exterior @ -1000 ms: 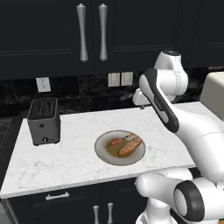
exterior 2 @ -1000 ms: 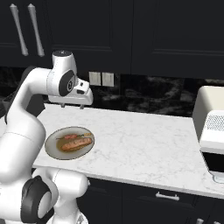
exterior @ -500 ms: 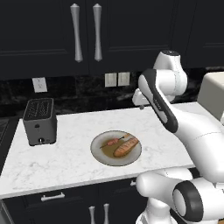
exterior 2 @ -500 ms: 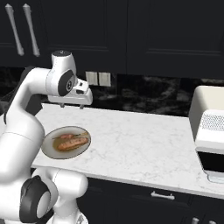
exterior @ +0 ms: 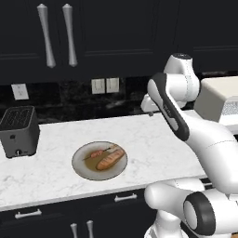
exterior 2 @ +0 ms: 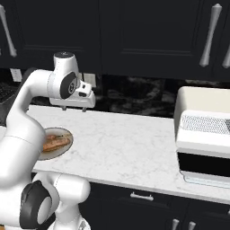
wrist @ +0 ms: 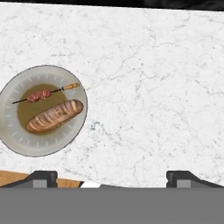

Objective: Pick up the kebab skewer and baguette bread, and place them inside the toaster oven. Close the toaster oven door and start by setting the timer.

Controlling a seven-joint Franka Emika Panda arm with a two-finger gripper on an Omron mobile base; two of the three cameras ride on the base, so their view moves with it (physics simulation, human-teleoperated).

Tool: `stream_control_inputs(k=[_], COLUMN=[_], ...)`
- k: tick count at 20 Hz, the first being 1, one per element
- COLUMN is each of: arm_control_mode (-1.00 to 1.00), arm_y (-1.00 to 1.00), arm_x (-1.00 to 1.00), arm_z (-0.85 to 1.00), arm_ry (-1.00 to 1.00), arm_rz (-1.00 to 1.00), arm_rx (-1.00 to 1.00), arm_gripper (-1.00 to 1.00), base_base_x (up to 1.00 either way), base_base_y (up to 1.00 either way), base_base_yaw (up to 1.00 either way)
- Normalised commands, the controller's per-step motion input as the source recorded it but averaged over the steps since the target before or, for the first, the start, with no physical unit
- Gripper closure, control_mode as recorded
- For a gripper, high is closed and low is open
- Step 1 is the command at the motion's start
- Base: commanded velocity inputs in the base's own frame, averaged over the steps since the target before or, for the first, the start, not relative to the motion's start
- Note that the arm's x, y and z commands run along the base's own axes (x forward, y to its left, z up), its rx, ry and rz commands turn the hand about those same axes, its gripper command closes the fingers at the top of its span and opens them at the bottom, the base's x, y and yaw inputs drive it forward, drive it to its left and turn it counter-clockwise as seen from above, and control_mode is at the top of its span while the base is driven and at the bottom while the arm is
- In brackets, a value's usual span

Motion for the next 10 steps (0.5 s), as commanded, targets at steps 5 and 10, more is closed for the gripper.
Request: stream_control_inputs(k=[5, 10], arm_control_mode=[1.00, 1.00], arm_y=[0.00, 0.00], arm_x=[0.00, 0.00], arm_z=[0.00, 0.00], arm_ry=[0.00, 0.00], arm_rz=[0.00, 0.00], arm_rx=[0.00, 0.00], arm_gripper=[-1.00, -1.00], base_base_x=[0.00, 0.01], base_base_y=[-0.54, -0.57], base_base_yaw=[0.00, 0.00])
